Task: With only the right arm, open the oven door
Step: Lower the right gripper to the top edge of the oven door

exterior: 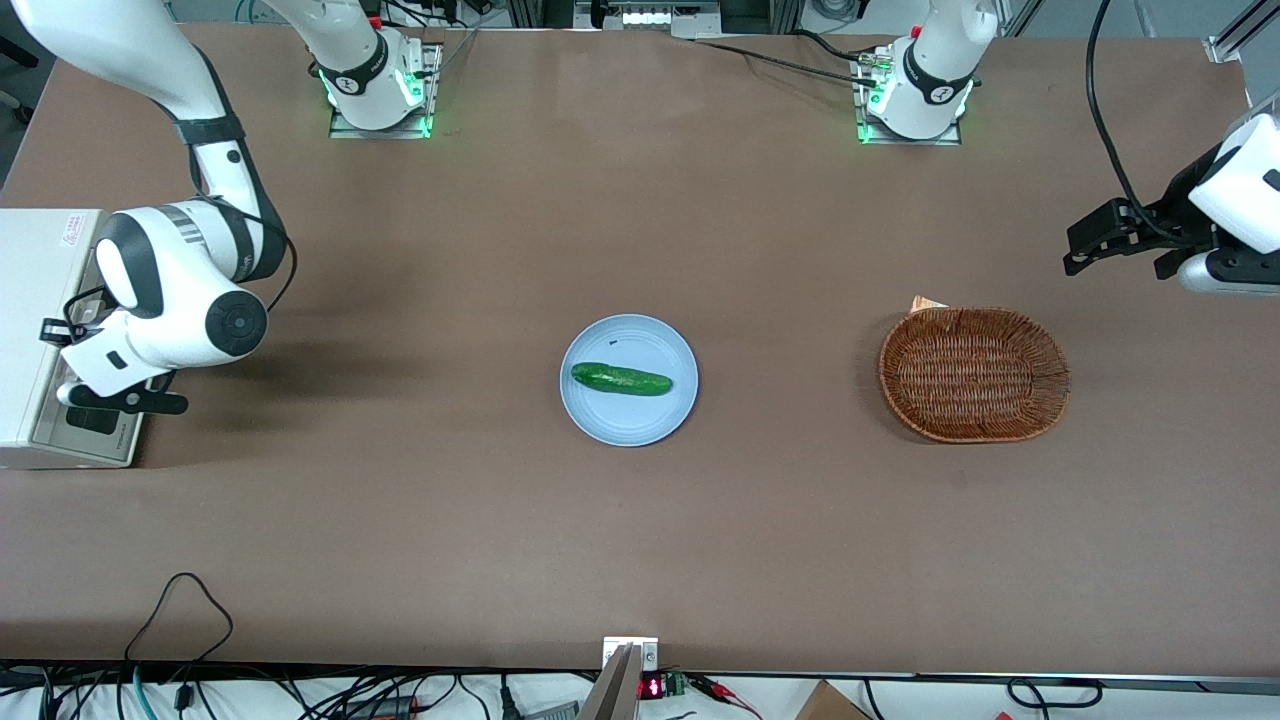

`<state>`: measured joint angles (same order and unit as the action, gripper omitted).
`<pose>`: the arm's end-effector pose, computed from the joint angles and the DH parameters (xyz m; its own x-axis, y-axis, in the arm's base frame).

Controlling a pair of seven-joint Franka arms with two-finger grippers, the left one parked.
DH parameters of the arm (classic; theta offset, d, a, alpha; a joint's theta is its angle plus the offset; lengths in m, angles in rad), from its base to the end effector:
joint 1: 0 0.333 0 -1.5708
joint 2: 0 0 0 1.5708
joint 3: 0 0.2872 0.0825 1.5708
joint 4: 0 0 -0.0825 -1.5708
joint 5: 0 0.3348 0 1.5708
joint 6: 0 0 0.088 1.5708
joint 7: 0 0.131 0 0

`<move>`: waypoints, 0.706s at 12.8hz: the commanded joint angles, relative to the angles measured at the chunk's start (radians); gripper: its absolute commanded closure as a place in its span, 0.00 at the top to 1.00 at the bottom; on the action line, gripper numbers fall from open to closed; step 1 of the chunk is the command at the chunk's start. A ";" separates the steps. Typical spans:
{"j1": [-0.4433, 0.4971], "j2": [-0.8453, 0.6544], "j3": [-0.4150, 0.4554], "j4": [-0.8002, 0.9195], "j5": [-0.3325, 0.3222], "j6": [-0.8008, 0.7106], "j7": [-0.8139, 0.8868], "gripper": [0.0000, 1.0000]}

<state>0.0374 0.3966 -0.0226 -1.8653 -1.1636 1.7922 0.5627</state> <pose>0.5601 -0.0905 0.3110 0.9955 -0.0250 -0.0914 0.0715 -0.4336 0.8983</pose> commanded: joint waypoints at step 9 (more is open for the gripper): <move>-0.074 -0.013 0.007 -0.086 -0.067 0.102 0.117 0.02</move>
<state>-0.0259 0.3979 -0.0233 -1.9267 -1.2042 1.8794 0.6560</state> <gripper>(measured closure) 0.982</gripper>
